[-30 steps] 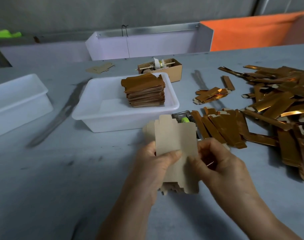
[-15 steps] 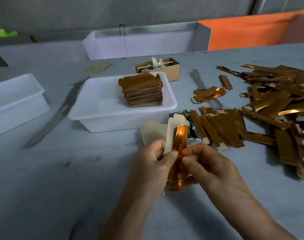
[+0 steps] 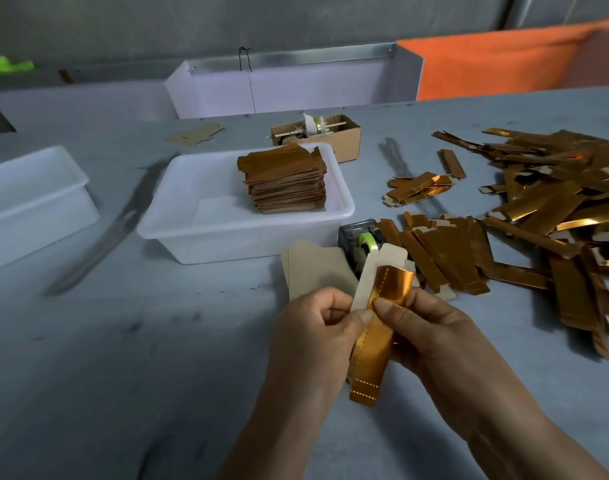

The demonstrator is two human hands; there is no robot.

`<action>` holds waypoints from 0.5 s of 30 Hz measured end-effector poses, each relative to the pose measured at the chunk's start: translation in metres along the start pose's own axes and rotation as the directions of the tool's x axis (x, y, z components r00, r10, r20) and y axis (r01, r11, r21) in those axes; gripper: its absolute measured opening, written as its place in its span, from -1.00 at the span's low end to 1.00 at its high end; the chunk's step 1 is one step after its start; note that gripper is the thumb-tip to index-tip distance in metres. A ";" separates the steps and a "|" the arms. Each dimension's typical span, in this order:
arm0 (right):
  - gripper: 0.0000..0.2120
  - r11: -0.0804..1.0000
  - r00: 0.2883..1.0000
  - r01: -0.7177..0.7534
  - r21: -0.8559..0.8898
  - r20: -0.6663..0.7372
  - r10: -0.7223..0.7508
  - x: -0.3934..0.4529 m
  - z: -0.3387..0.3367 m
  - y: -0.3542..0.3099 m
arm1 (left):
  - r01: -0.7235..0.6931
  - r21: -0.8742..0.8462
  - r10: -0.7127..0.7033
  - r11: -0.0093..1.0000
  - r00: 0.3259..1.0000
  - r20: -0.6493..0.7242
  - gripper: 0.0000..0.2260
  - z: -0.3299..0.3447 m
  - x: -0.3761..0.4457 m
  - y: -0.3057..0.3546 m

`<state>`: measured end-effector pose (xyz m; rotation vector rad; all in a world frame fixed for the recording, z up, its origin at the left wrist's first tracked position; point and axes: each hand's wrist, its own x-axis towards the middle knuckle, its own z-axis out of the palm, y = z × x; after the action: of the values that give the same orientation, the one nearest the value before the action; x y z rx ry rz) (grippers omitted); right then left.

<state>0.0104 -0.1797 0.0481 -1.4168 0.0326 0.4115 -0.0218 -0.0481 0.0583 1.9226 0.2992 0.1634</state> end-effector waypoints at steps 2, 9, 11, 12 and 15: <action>-0.84 1.000 1.000 0.010 -0.013 -0.018 -0.010 0.000 0.001 -0.001 | -0.003 0.010 0.004 1.000 0.998 -0.067 -0.90 0.003 0.000 0.000; -0.87 0.999 0.998 0.044 -0.013 -0.049 -0.045 0.003 0.005 -0.006 | -0.142 0.251 0.203 0.957 0.951 -0.235 -0.97 0.014 -0.008 0.002; -0.84 0.999 0.998 0.033 -0.010 -0.052 -0.034 0.006 0.007 -0.008 | -0.219 0.516 0.347 0.828 0.923 -0.167 -0.88 0.018 -0.012 0.004; -0.83 1.000 0.998 0.024 -0.002 -0.053 -0.024 0.007 0.008 -0.008 | -0.237 0.637 0.403 0.733 0.907 -0.126 -0.81 0.022 -0.015 0.003; -0.84 1.000 0.999 0.011 0.005 -0.050 -0.011 0.009 0.011 -0.012 | -0.221 0.840 0.492 0.495 0.869 -0.062 -0.74 0.036 -0.023 0.000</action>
<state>0.0196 -0.1676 0.0588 -1.4211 0.0669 0.3665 -0.0348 -0.0870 0.0456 2.9075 0.1575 0.7193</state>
